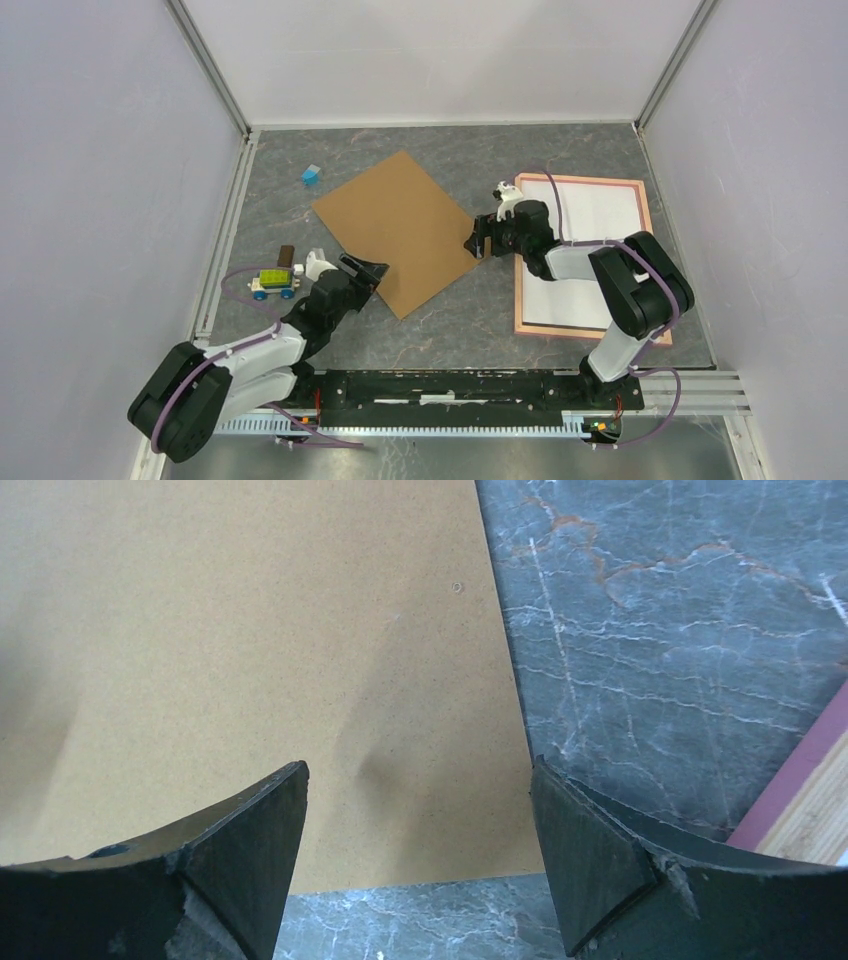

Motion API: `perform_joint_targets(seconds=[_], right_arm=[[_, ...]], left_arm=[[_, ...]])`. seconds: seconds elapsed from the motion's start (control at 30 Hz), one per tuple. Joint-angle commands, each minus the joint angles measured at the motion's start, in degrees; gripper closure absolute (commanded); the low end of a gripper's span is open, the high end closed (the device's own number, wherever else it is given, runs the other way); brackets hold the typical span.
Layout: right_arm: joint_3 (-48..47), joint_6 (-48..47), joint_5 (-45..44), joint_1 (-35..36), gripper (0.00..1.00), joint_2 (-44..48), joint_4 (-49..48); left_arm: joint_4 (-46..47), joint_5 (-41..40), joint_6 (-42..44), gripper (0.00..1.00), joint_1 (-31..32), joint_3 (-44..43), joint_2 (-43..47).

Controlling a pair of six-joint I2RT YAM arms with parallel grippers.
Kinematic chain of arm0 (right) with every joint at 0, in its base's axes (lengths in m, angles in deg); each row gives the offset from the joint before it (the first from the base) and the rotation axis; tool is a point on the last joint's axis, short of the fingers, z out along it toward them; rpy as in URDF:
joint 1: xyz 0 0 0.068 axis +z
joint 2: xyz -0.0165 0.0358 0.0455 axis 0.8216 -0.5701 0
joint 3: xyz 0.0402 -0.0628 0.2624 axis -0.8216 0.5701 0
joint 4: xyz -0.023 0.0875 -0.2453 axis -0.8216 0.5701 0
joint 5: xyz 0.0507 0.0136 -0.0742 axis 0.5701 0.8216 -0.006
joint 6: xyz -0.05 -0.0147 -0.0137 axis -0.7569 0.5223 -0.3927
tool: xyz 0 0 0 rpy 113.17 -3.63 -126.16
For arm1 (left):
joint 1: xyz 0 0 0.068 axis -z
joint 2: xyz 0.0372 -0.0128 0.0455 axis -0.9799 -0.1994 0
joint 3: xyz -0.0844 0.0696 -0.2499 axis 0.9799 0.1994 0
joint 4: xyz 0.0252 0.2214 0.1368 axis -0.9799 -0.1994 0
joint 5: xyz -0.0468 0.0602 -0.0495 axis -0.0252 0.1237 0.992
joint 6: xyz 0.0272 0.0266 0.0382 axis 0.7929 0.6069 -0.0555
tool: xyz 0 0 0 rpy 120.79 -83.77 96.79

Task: Put the photo into the frame
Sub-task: Turn over the photo frame item at the center of the board.

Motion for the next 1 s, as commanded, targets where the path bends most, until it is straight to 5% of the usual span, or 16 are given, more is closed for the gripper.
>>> perform_joint_targets(seconds=[0.0, 0.23, 0.47, 0.7, 0.97], right_arm=[[0.3, 2.3, 7.4, 1.9, 0.14, -2.8, 5.2], [0.5, 2.4, 7.6, 1.9, 0.14, -2.7, 4.8], [0.7, 2.5, 7.6, 1.9, 0.14, -2.5, 4.5], [2.4, 2.2, 5.2, 1.9, 0.13, 0.3, 3.9], [1.7, -5.0, -4.4, 2.1, 0.08, 9.8, 13.8]], left_arm=[[12.0, 12.4, 1.9, 0.21, 1.6, -6.0, 5.9], [12.7, 14.4, 0.4, 0.25, 2.2, -9.6, 5.4], [17.0, 13.2, -0.5, 0.4, 2.9, -10.9, 1.5], [-12.2, 9.4, 2.1, 0.55, 3.2, -18.5, 4.4], [-27.5, 8.1, 7.6, 0.81, 3.2, -20.8, 8.0]])
